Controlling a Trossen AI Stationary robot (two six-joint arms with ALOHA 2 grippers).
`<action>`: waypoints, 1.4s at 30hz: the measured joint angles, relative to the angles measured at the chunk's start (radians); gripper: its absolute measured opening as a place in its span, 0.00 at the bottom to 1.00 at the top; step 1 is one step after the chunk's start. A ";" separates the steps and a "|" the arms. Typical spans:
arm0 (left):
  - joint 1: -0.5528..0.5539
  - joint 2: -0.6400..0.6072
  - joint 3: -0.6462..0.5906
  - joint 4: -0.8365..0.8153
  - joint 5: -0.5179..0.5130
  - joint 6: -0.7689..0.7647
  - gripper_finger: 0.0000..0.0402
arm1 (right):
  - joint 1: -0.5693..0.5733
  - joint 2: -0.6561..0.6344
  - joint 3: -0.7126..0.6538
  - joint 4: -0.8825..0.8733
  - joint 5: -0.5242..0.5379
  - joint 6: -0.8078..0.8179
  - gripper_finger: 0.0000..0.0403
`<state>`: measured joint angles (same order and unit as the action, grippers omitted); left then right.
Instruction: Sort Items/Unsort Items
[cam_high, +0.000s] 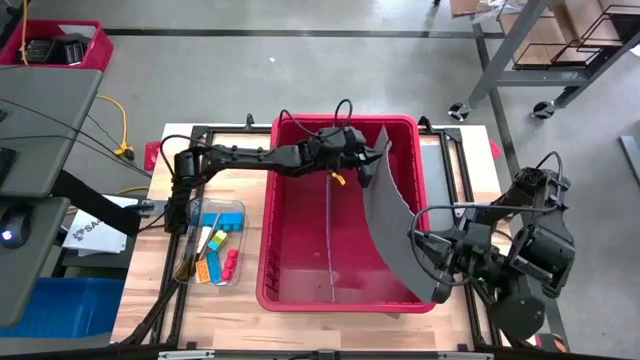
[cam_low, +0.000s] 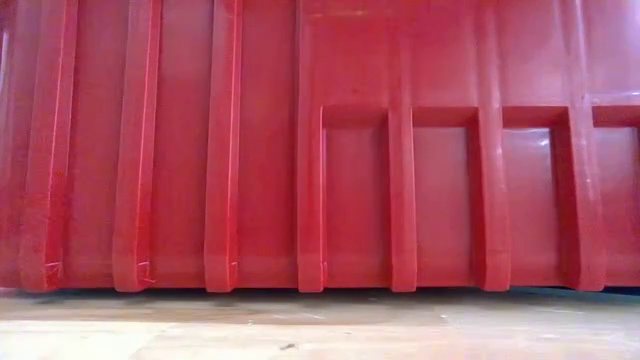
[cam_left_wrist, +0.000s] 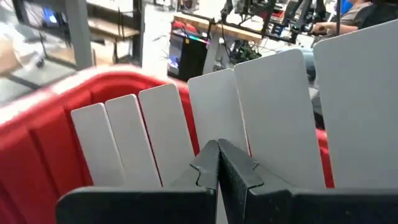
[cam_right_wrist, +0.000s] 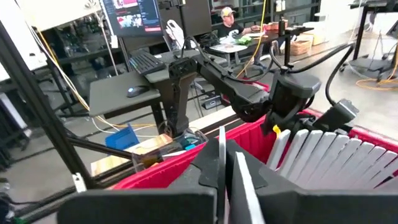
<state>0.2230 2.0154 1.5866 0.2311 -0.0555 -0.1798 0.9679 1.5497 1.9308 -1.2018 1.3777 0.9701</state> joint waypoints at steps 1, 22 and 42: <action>0.001 0.004 0.017 -0.001 -0.001 0.026 0.00 | -0.007 0.000 0.000 -0.004 -0.001 -0.006 0.00; 0.040 -0.021 0.131 -0.249 -0.050 0.266 0.00 | -0.108 0.002 0.001 -0.050 -0.134 -0.003 0.00; 0.069 0.002 0.128 -0.253 -0.024 0.282 0.00 | -0.150 0.021 -0.001 -0.201 -0.194 0.147 0.00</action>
<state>0.2920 2.0171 1.7149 -0.0215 -0.0795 0.1022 0.8177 1.5710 1.9301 -1.4029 1.1833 1.1172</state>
